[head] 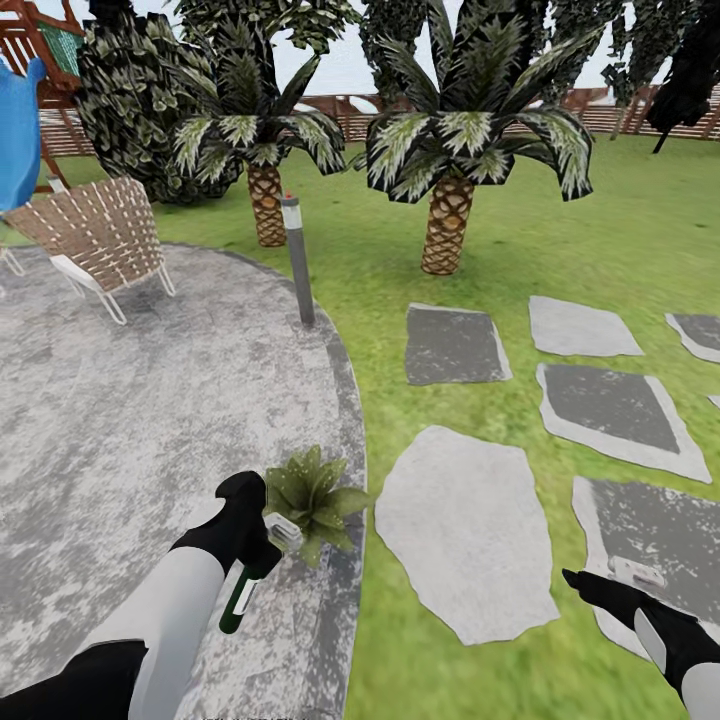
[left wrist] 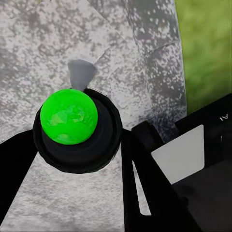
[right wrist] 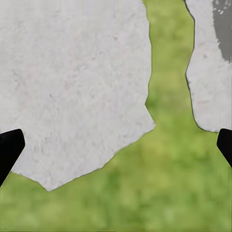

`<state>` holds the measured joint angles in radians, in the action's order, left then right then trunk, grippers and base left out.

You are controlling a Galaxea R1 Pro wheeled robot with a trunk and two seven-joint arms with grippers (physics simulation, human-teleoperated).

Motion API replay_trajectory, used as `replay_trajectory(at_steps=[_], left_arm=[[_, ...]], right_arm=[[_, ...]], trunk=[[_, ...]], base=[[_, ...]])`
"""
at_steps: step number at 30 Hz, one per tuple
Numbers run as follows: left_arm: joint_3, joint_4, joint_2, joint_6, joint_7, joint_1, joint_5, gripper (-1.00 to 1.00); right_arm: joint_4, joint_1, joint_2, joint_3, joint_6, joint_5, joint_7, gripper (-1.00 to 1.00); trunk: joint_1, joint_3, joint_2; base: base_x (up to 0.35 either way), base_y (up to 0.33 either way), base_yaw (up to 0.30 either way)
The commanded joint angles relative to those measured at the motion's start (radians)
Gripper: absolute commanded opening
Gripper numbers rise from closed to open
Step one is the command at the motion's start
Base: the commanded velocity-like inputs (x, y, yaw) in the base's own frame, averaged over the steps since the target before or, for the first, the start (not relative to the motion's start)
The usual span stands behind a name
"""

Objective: Pick up the pesticide atomizer in the garden and spray insectifuge to fully cover both potted plants in the garden.

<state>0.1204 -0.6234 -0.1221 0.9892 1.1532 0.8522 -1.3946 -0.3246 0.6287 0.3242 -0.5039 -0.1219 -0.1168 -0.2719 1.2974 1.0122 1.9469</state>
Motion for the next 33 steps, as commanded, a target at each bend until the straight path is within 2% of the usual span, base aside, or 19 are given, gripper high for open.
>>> replay_trajectory(at_steps=[1,7,11,26,33], left_arm=[[0.008,-0.001,-0.001,0.005,0.009,0.001,-0.011,-1.00],[0.041,-0.001,-0.001,0.005,0.009,0.001,-0.009,-1.00],[0.044,-0.002,-0.001,0.005,0.008,0.001,-0.008,-1.00],[0.046,0.000,-0.003,0.006,0.009,0.001,-0.010,-1.00],[0.041,0.004,-0.006,0.006,0.011,0.001,-0.013,-1.00]], right_arm=[[-0.002,0.000,-0.001,-0.008,-0.005,-0.010,-0.007,1.00],[-0.002,0.000,-0.001,-0.008,-0.005,-0.011,-0.007,1.00],[-0.002,0.000,-0.001,-0.008,-0.005,-0.013,-0.007,1.00],[-0.002,0.000,-0.001,-0.007,-0.005,-0.017,-0.007,1.00],[-0.002,0.000,-0.001,-0.007,-0.005,-0.017,-0.007,1.00]], trunk=[[-0.004,-0.002,-0.007],[-0.008,-0.002,-0.014],[-0.008,-0.001,-0.014],[-0.008,0.000,-0.014],[-0.008,0.000,-0.014]], base=[[0.000,0.000,0.219],[0.000,0.000,0.236],[0.076,-0.023,0.240],[0.281,-0.037,0.136],[0.031,-0.001,0.042]])
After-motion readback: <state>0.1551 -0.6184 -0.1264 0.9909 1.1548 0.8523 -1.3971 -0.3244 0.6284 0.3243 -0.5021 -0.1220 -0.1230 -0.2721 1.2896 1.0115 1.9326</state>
